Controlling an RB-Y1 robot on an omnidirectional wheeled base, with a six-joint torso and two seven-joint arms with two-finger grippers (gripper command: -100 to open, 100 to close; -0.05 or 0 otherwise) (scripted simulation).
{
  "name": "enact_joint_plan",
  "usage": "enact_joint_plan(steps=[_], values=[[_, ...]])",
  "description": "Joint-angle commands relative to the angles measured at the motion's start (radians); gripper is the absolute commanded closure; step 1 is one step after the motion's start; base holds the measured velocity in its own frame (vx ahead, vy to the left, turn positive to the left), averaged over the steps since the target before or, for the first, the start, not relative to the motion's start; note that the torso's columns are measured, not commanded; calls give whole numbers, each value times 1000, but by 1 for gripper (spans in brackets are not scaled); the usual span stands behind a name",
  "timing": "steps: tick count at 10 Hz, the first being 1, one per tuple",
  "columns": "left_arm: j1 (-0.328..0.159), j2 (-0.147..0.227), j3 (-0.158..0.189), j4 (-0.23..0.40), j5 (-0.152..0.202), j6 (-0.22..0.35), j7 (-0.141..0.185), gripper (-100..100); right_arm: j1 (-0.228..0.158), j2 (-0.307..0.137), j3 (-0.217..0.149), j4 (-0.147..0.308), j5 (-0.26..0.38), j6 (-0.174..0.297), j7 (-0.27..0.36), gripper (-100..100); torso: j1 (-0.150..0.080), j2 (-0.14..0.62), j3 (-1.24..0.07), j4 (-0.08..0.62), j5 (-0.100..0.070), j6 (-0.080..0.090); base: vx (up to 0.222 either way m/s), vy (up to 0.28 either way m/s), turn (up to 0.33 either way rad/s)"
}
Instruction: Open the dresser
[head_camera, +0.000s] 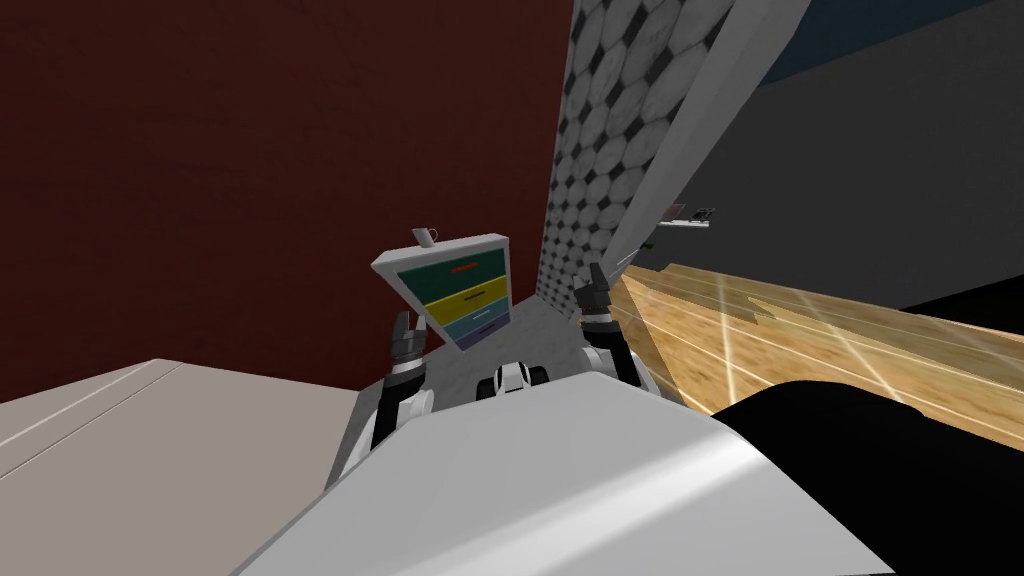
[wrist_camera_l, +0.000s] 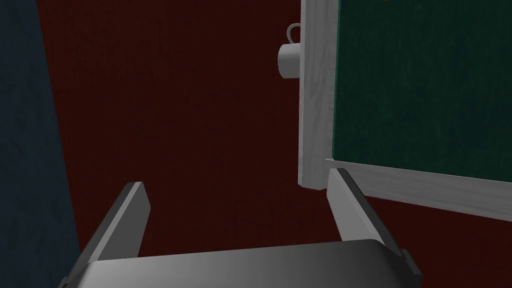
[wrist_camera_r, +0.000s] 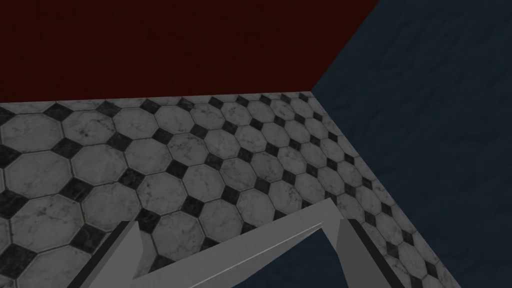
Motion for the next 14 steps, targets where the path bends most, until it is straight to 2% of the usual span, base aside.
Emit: enact_joint_plan(steps=[1,2,3,14], values=[[-11,7,3,59,7,-16,-9,-100,0,0,0,0,0,0,0,0,1,0,0,0,0,0,105,-16,7],[-18,11,5,97,12,-29,-13,-100,0,0,0,0,0,0,0,0,1,2,1,1,0,0,90,-19,10],[-18,11,5,97,12,-29,-13,-100,0,0,0,0,0,0,0,0,0,3,2,1,0,0,64,-14,9],[-88,17,28,441,55,-144,-56,-100,0,0,0,0,0,0,0,0,0,1,1,0,0,0,117,-24,16]])
